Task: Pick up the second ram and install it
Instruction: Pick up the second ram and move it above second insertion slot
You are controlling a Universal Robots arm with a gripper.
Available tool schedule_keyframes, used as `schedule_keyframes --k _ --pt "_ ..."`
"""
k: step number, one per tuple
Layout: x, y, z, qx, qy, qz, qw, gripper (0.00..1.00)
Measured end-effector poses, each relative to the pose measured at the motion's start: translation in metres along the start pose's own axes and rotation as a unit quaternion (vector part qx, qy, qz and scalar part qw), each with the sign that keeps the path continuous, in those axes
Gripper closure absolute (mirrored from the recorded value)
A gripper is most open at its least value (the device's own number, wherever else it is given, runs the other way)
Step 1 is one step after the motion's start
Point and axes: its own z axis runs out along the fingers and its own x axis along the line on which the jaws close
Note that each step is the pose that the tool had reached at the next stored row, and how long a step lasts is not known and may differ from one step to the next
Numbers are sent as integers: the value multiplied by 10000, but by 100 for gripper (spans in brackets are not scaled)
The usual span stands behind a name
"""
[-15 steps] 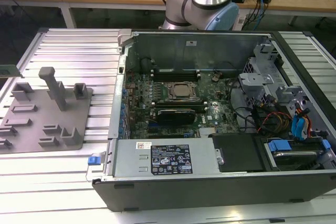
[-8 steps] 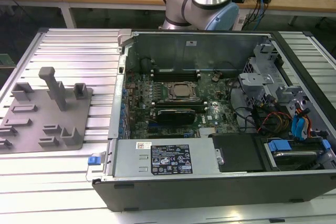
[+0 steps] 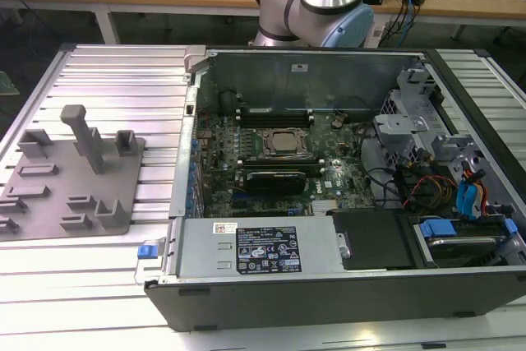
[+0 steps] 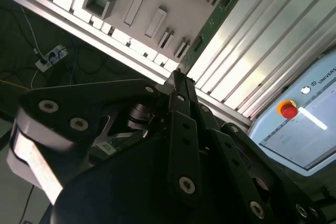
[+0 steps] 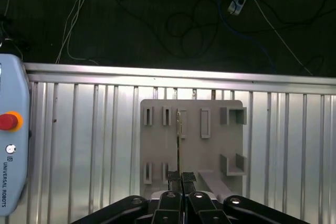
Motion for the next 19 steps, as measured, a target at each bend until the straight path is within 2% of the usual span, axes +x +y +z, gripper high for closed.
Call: schedule_keyframes --k 2,7,9,12,14,16,17,19 --pt "-1 2 -35 2 -18 -1 10000 91" --pt "-6 7 -148 1 -21 -1 10000 91" --pt "-5 2 -152 1 -22 -1 10000 91" --pt "1 -155 -158 1 -22 -2 10000 91" --pt "7 -316 -166 -1 -22 -1 10000 91" --pt "10 -384 -168 0 -22 -1 10000 91" --pt "14 -455 -172 -2 -22 -1 10000 91" --pt "16 -536 -175 -2 -22 -1 10000 91"
